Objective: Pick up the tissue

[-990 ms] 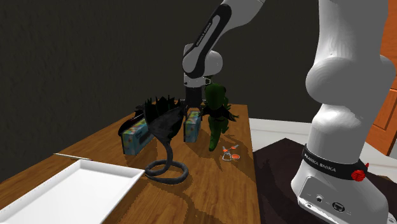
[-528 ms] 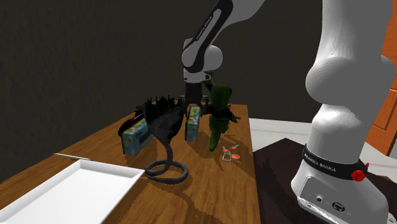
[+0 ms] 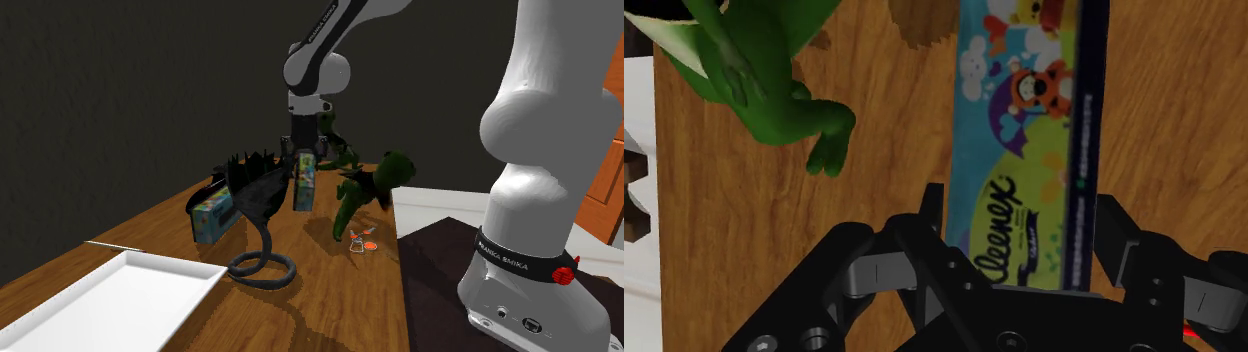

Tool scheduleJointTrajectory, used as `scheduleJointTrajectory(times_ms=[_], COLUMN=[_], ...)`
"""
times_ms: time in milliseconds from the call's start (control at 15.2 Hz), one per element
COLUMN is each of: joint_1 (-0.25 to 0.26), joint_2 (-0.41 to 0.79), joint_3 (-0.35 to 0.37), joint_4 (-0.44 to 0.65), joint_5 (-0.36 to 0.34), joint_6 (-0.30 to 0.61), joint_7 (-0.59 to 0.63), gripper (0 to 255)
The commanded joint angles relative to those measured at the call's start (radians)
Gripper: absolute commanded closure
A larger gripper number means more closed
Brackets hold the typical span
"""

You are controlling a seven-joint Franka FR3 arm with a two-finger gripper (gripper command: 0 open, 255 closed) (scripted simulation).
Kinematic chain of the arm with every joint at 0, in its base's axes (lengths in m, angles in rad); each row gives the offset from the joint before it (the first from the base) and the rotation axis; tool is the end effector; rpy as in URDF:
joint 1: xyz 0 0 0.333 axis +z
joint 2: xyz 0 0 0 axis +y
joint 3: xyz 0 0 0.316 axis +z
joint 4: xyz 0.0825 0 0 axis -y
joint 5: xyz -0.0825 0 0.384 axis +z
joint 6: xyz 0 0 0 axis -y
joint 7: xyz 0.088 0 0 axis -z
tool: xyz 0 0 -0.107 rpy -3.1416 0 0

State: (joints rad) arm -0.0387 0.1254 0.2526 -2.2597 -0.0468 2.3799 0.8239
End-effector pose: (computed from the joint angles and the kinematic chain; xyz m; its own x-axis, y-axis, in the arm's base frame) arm 0.5205 0.1123 0.3082 0.8376 -0.5463 0.0002 -0.5463 -0.8376 0.0012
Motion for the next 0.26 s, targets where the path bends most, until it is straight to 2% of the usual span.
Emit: scheduleJointTrajectory(times_ms=[0, 198], joint_1=[-0.001, -0.001], joint_2=[-0.02, -0.031], joint_3=[0.002, 0.003], joint_4=[0.007, 0.011], joint_5=[0.008, 0.012], joint_6=[-0.027, -0.041], joint_7=[-0.005, -0.008], gripper=[255, 255])
